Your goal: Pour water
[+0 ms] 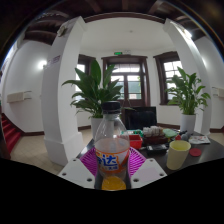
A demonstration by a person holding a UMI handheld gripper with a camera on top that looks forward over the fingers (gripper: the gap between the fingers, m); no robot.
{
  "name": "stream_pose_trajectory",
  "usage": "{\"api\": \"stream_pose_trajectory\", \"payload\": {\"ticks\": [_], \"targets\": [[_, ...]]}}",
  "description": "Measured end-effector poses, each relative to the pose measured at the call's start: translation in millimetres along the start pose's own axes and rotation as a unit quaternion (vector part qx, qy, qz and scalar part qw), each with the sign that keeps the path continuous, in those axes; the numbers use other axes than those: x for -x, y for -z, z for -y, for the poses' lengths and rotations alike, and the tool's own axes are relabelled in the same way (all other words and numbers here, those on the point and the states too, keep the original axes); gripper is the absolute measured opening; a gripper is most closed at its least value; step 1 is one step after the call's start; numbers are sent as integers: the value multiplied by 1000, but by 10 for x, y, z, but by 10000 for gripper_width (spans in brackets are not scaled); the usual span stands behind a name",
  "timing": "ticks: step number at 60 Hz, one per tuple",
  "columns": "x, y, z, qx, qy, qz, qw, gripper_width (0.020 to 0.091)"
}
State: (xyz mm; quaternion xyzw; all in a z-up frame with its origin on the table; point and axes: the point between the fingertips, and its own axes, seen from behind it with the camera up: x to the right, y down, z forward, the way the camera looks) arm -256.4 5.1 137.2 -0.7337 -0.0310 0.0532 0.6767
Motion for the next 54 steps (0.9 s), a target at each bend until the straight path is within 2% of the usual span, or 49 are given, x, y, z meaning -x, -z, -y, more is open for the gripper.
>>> {"api": "stream_pose_trajectory", "payload": {"ticks": [10, 17, 26, 32, 40, 46, 54], "targets": [[-121, -16, 16, 11, -49, -4, 999, 352], [-374, -100, 2, 23, -193, -12, 981, 361], [-648, -264, 57, 19, -356, -1, 934, 361], [-812, -346, 191, 5, -478, 1, 878, 362], [-1175, -450, 375, -47, -630, 9, 775, 362], [-1363, -576, 524, -72, -712, 9, 699, 361], [-1473, -701, 612, -87, -783, 8, 616, 366]]}}
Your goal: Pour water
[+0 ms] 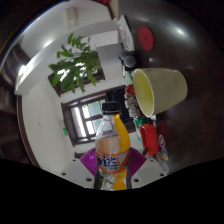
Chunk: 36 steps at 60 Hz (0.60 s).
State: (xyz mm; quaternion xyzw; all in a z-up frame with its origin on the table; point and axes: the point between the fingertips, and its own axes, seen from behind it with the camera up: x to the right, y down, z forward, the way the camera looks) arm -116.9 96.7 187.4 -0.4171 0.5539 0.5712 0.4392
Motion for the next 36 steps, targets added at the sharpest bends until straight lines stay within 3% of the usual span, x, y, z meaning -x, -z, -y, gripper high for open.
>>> {"api": "stream_pose_trajectory", "payload": {"ticks": [14, 29, 36], "targets": [[-13, -121, 235, -25, -164, 24, 986, 363], [-138, -116, 217, -15, -145, 2, 989, 365], [-156, -96, 64, 12, -54, -22, 998, 366]]}}
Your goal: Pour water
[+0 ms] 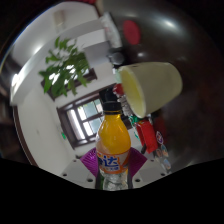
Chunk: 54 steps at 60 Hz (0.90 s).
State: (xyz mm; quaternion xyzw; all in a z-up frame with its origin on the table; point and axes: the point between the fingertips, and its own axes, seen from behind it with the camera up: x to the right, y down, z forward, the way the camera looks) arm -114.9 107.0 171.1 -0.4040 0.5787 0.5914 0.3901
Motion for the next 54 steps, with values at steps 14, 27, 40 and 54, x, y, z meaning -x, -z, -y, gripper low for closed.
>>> {"api": "stream_pose_trajectory", "payload": {"ticks": [14, 27, 40, 54], "targets": [[540, -11, -345, 43, 358, -7, 933, 362], [1287, -39, -246, 12, 666, -22, 745, 368], [1806, -26, 770, -103, 813, -113, 562, 368], [1587, -45, 1981, -148, 801, -185, 550, 369]]}}
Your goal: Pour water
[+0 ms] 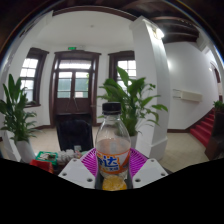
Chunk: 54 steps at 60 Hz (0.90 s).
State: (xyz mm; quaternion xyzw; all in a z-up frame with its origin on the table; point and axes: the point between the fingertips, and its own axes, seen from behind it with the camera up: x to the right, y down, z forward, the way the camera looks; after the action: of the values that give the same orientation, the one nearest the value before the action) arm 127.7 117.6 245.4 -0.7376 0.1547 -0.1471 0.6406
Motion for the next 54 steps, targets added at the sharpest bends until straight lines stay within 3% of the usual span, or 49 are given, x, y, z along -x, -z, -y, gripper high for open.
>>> {"api": "stream_pose_trajectory", "payload": {"ticks": [9, 18, 19, 20, 27, 41, 46, 51, 54], "targets": [[-389, -307, -561, 35, 3, -32, 999, 369], [-452, -511, -1072, 55, -3, -17, 998, 369], [-439, -512, -1138, 59, -5, -13, 998, 431], [-435, -505, -1076, 40, -7, -9, 999, 379], [-429, -439, -1080, 26, -8, 0, 1000, 381], [-444, -414, -1080, 17, -21, 11, 1000, 468], [-461, -389, -1105, 24, -25, 11, 999, 523], [-526, -325, -1172, 39, -10, 4, 999, 763], [-555, -232, -1225, 51, 2, 6, 999, 826]]}}
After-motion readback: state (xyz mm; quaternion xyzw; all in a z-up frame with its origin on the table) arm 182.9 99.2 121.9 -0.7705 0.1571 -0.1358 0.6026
